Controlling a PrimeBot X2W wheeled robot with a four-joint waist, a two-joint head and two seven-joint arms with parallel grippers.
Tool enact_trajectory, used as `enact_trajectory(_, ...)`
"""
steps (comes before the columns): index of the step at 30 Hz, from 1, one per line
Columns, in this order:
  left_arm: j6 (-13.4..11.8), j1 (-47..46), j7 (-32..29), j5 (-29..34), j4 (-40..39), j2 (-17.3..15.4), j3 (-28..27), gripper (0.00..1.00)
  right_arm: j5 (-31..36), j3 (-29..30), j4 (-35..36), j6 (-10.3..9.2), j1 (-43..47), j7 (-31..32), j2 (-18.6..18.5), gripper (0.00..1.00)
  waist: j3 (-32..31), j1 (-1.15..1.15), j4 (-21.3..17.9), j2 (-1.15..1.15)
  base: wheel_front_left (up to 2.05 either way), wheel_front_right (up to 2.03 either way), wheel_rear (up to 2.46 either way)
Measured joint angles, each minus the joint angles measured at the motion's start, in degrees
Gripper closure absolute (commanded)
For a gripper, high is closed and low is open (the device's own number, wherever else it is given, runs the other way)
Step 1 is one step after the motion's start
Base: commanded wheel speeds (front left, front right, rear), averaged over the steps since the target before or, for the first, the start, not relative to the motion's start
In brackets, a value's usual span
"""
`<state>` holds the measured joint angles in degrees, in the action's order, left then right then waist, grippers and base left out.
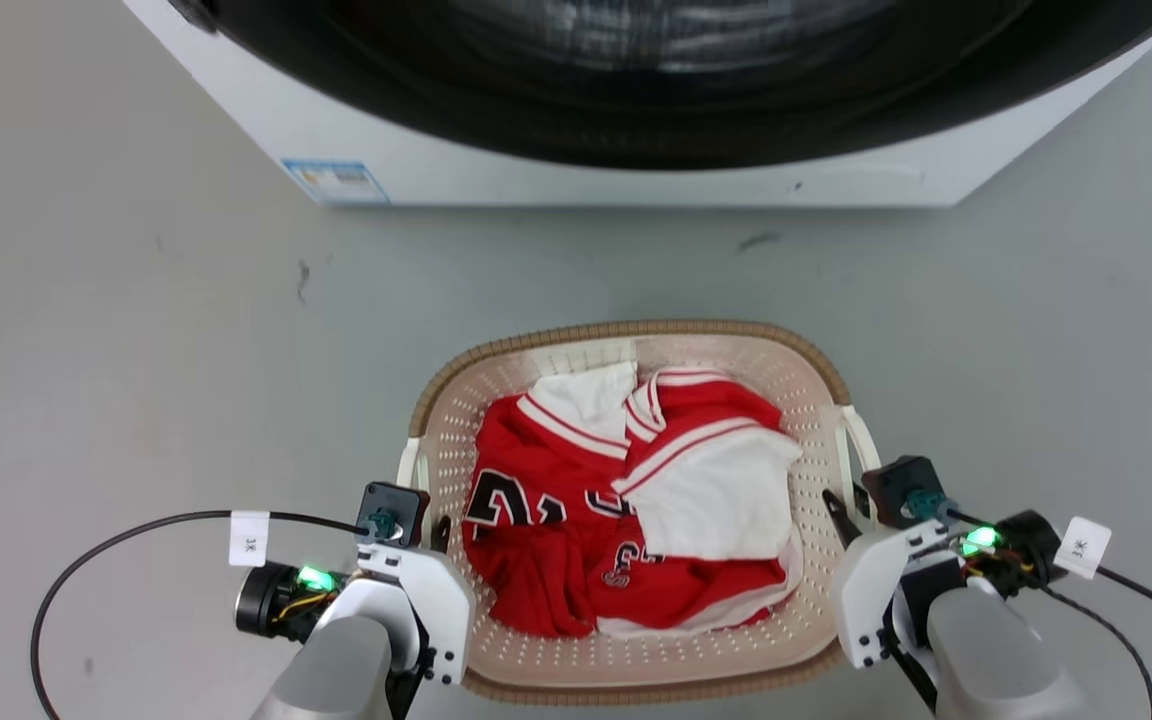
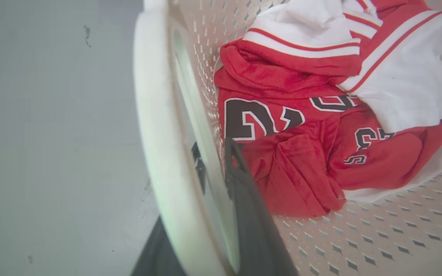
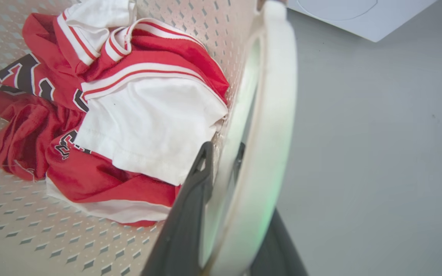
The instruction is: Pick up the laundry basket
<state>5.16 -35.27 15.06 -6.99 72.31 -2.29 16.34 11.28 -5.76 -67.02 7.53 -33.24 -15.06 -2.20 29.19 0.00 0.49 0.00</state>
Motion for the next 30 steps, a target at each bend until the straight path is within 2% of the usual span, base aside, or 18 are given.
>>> enact_trajectory(12, 1.25, 3.21, -4.86, -1.35, 1.26, -0.64, 1.15, 1.00, -4.31, -5.70, -5.03, -0.01, 1.82, 1.13, 0.05, 1.00, -10.70, -0.01, -0.28, 0.00, 0.00, 0.00, 0.00)
enact_trajectory(30, 2.18, 10.04, -11.47, -4.43, 1.57, -0.92, 3.00, 1.00, -14.81, -17.58, -6.09, -0.02, 7.85, 10.04, 0.12, 1.00, -24.72, -0.01, 0.01, 0.00, 0.00, 0.00, 0.00)
